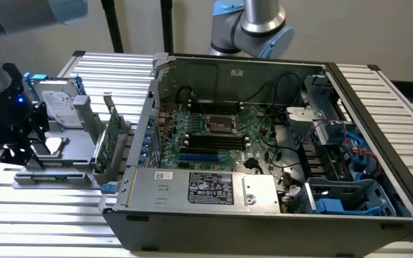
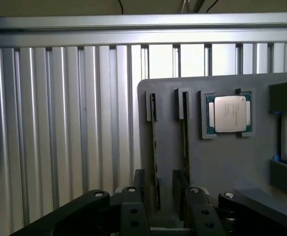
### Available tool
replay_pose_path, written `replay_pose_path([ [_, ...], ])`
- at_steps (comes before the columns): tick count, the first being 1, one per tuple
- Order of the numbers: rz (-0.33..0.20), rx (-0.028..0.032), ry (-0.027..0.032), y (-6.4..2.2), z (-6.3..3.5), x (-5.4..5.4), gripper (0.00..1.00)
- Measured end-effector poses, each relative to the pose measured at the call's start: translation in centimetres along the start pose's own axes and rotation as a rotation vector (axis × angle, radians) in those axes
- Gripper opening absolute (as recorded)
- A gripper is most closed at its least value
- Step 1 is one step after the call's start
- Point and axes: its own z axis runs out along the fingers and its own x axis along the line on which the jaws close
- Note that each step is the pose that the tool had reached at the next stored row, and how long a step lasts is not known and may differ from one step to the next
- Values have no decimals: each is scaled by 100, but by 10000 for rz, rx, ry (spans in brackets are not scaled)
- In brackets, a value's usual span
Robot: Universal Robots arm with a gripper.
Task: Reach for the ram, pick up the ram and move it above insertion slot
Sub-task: 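Pick up the ram and move it above insertion slot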
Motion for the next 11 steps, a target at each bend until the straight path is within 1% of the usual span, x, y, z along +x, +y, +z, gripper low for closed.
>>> replay_pose_path([
  [11, -2, 0, 0, -6, 200, 9, 36],
])
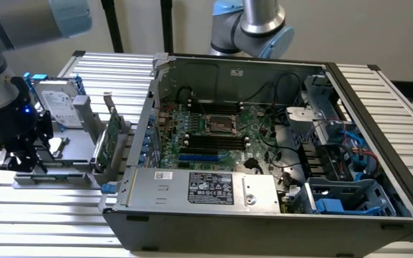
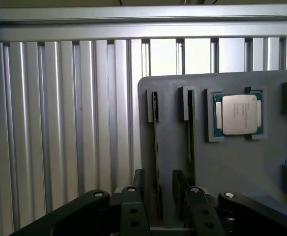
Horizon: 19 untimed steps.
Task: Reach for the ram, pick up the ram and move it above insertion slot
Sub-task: 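Pick up the ram and move it above insertion slot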
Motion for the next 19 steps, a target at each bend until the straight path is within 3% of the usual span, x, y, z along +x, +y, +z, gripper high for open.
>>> replay_pose_path([
  [19, -9, 0, 0, -10, 345, 1, 36],
])
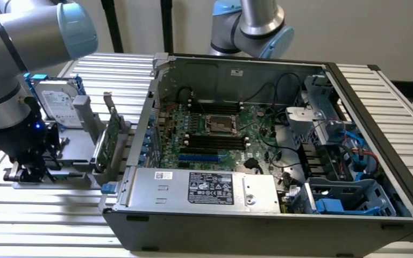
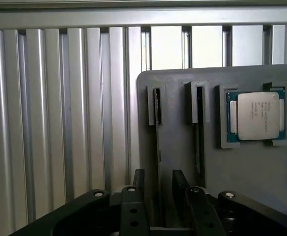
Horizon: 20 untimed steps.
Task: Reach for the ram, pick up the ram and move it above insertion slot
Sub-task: 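Pick up the ram and move it above insertion slot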
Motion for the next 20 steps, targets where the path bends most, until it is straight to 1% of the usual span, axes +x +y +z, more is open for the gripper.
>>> replay_pose_path([
  [2, -1, 0, 0, -1, 36, 0, 36],
  [4, -1, -1, 1, -1, 51, 1, 36],
  [20, -1, 1, -1, -10, 66, -27, 36],
])
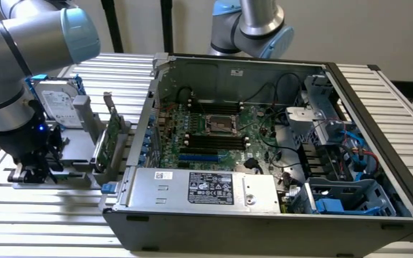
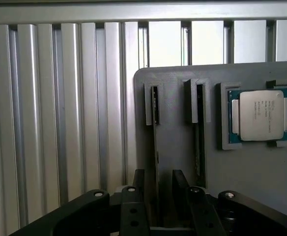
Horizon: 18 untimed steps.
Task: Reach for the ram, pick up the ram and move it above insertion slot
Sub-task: 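Pick up the ram and move it above insertion slot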
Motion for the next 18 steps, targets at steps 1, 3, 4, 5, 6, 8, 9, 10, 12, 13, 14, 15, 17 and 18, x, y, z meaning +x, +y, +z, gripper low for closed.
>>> replay_pose_path([
  [1, 0, 0, 0, 0, 2, -2, 36],
  [3, 0, -1, 1, 0, 5, -6, 36],
  [4, 1, -2, 2, 0, 7, -6, 36],
  [5, 0, -2, 2, 0, 9, -7, 34],
  [6, 0, -2, 2, 0, 11, -7, 28],
  [8, 0, -2, 3, 0, 12, -7, 22],
  [9, 0, -3, 1, 0, 13, -7, 16],
  [10, 0, -1, 1, 0, 13, -7, 16],
  [12, 0, -1, 1, 0, 13, -7, 14],
  [13, 1, -1, 1, 0, 13, -7, 14],
  [14, 1, -1, 1, 0, 13, -7, 14],
  [15, 1, -1, 1, 0, 13, -7, 14],
  [17, 8, 0, 1, 0, 13, -7, 14],
  [18, 24, -1, 1, 0, 13, -7, 14],
])
